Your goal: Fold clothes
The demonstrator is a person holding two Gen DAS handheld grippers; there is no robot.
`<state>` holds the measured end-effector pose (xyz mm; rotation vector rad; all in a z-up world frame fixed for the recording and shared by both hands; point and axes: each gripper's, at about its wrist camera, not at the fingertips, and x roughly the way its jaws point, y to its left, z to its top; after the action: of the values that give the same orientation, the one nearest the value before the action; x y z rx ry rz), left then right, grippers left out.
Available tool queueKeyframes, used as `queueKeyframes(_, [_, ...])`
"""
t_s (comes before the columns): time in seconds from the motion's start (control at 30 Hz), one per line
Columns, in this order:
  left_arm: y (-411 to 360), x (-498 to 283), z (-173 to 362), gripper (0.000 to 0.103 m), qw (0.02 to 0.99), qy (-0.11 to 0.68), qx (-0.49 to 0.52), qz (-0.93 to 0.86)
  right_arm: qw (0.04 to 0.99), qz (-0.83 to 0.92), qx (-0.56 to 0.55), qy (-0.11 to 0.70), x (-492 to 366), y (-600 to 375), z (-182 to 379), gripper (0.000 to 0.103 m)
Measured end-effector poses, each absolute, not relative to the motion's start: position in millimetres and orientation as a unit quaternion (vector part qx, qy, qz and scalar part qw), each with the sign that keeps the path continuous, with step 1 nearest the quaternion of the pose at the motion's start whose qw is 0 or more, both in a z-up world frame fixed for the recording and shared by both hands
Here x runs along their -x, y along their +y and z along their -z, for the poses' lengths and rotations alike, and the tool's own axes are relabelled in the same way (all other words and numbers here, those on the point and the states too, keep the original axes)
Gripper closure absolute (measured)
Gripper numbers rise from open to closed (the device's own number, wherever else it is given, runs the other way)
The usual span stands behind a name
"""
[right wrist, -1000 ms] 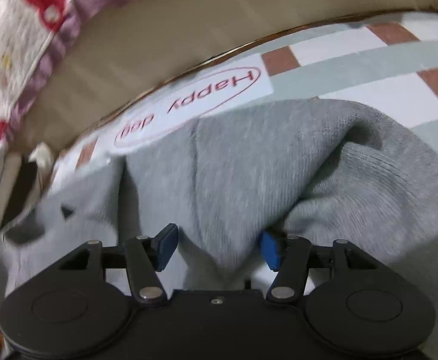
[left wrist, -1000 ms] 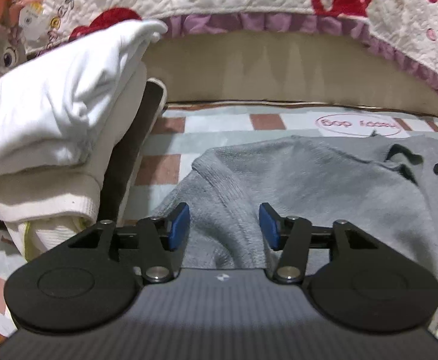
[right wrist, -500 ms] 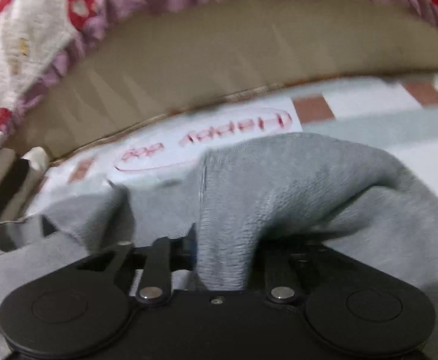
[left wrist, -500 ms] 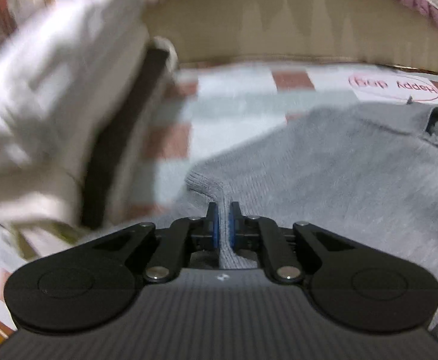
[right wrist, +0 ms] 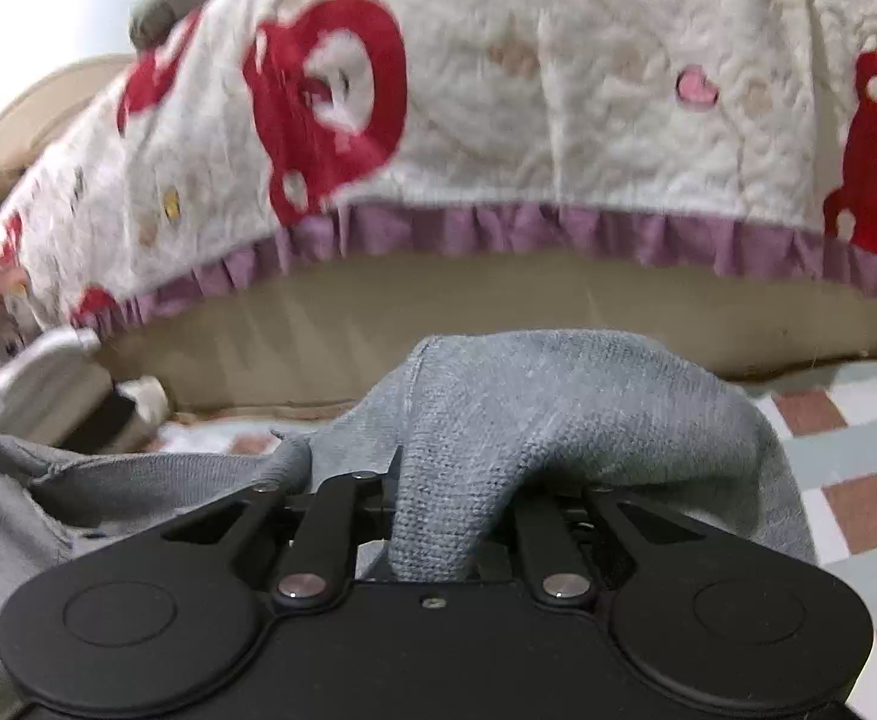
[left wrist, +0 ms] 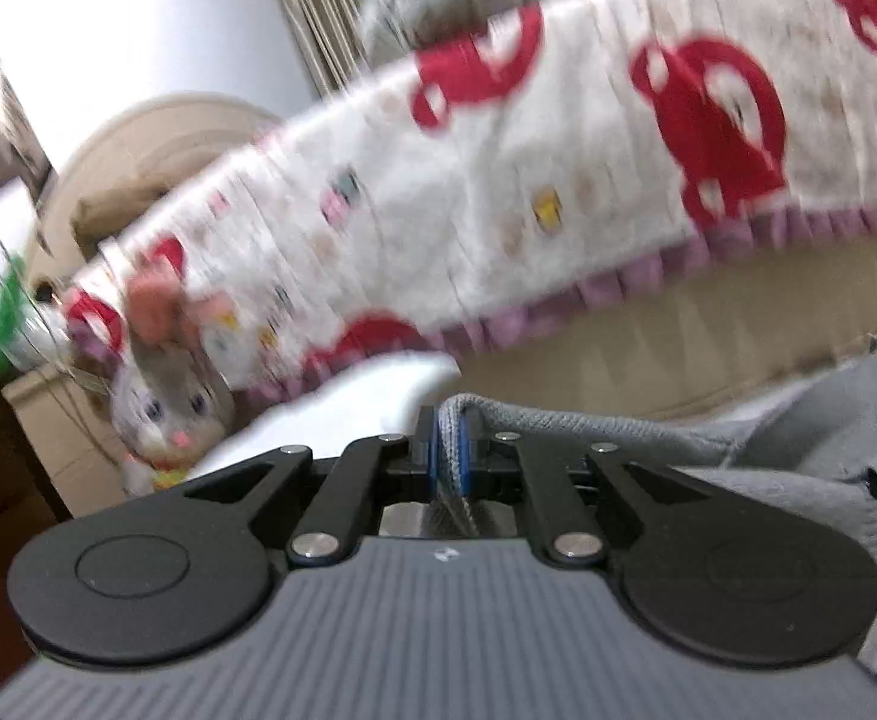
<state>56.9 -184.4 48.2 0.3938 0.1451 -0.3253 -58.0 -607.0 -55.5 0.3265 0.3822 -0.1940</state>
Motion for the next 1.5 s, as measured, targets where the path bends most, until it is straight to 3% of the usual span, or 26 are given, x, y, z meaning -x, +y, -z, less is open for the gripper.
queueKeyframes(0.2, [-177,-31,-106,0.098,0.974,-0.013,-0.168,0.152,0.962,0.099,-0.203,0.153,82,-611,24,0.089])
queueKeyframes(0.23, [-176,-26,-116,0.103,0.974,-0.030,-0.167,0.151,0.964,0.097,-0.205,0.142,88,-611,16,0.089])
queueKeyframes(0.3, [-171,-10,-140,0.103,0.973,-0.096,-0.171,0.123,0.968,0.094,-0.203,0.117,99,-611,-1,0.090])
queueKeyframes(0.43, [-156,-12,-194,0.103,0.974,-0.064,-0.131,0.174,0.972,0.078,-0.208,0.078,112,-615,-46,0.090])
queueKeyframes(0.53, [-159,-35,-180,0.103,0.964,0.051,-0.110,0.237,0.974,0.123,-0.156,0.112,101,-612,-65,0.090])
queueKeyframes(0.63, [-175,-56,-124,0.098,0.940,0.170,-0.103,0.278,0.958,0.180,-0.099,0.197,76,-618,-52,0.090])
queueKeyframes(0.73, [-194,-74,-54,0.097,0.911,0.272,-0.104,0.293,0.935,0.202,-0.152,0.249,61,-646,-12,0.087])
queueKeyframes(0.8, [-197,-80,-17,0.094,0.901,0.311,-0.102,0.284,0.913,0.211,-0.206,0.281,58,-668,22,0.080])
queueKeyframes(0.87, [-192,-85,12,0.089,0.895,0.335,-0.103,0.275,0.899,0.225,-0.239,0.290,63,-681,52,0.077])
queueKeyframes(1.03, [-158,-103,56,0.061,0.893,0.361,-0.102,0.249,0.872,0.246,-0.303,0.296,85,-697,107,0.064])
queueKeyframes(1.17, [-129,-118,85,0.059,0.895,0.383,-0.078,0.215,0.862,0.231,-0.317,0.322,93,-699,119,0.060])
queueKeyframes(1.3, [-107,-121,103,0.054,0.888,0.404,-0.024,0.218,0.870,0.187,-0.318,0.328,87,-688,120,0.040])
queueKeyframes(1.5, [-96,-123,118,0.054,0.885,0.423,-0.018,0.192,0.875,0.198,-0.271,0.350,70,-671,132,0.040])
